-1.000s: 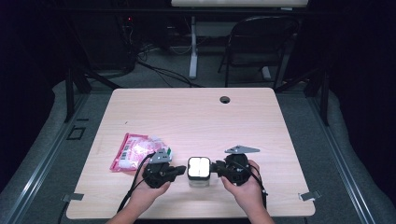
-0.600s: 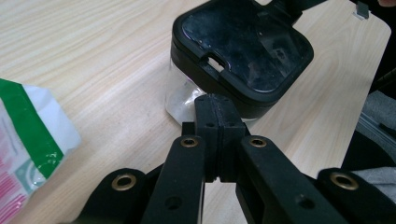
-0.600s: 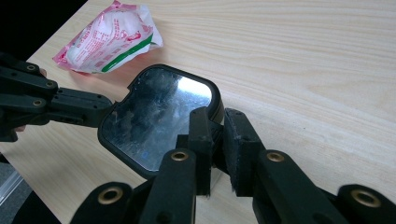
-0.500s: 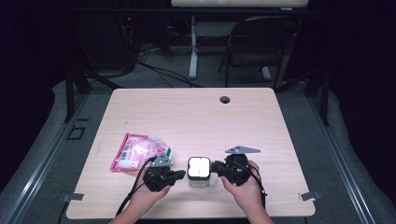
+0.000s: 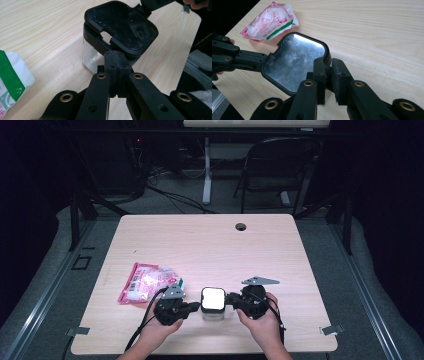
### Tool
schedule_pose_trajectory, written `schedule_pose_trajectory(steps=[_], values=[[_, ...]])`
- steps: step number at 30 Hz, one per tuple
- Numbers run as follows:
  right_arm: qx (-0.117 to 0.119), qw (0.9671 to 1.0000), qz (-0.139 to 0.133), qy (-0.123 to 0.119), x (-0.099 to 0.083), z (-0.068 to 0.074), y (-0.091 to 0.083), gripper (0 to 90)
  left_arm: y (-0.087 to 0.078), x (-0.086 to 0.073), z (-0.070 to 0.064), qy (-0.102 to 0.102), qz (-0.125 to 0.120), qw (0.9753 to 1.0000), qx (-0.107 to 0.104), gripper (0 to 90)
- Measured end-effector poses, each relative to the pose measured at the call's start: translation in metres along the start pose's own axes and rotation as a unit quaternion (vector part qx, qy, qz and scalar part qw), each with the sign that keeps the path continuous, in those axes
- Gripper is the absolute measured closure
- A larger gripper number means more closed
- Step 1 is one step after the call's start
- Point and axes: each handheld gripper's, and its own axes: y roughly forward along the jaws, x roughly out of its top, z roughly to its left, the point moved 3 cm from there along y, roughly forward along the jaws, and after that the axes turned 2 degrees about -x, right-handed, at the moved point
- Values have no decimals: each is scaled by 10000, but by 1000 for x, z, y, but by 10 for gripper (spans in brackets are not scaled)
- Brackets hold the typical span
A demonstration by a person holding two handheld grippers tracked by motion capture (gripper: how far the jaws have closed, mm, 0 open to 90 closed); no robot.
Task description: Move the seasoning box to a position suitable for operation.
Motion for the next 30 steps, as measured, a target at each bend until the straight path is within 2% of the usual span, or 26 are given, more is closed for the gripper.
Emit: schedule_pose_trajectory(steps=[1,2,7,11,13,14,15,16,17,18,22,30], values=[[-6,10000,-17,33,0,0,0,819,0,1,-1,2,-37,10000,68,900],[-5,10000,-17,44,0,0,0,820,-1,2,-1,4,-41,10000,-9,900],[22,10000,3,58,0,-1,0,818,0,7,-4,80,-47,9999,-55,900],[80,9999,22,60,1,0,-3,760,-1,11,-5,90,-81,9999,-41,900],[87,10000,-11,-19,2,2,-6,734,-2,13,-5,97,-74,9999,-49,900],[115,9999,-8,-60,2,3,-8,718,-1,14,-6,79,-98,9999,11,900],[126,9999,4,-77,3,4,-10,699,-2,16,-6,104,-75,9999,-60,900],[165,9998,-12,-108,3,5,-11,678,-1,17,-7,95,-111,9999,9,900],[200,9997,17,-126,2,7,-13,651,-2,17,-7,126,-94,9999,-69,900],[226,9996,43,-179,1,9,-14,623,-1,18,-8,114,-120,9999,14,900],[266,9991,34,-335,-4,14,-15,559,0,20,-9,130,-67,9999,-68,900],[317,9980,79,-540,-10,23,-17,491,1,28,-13,199,-69,9998,-48,899]])
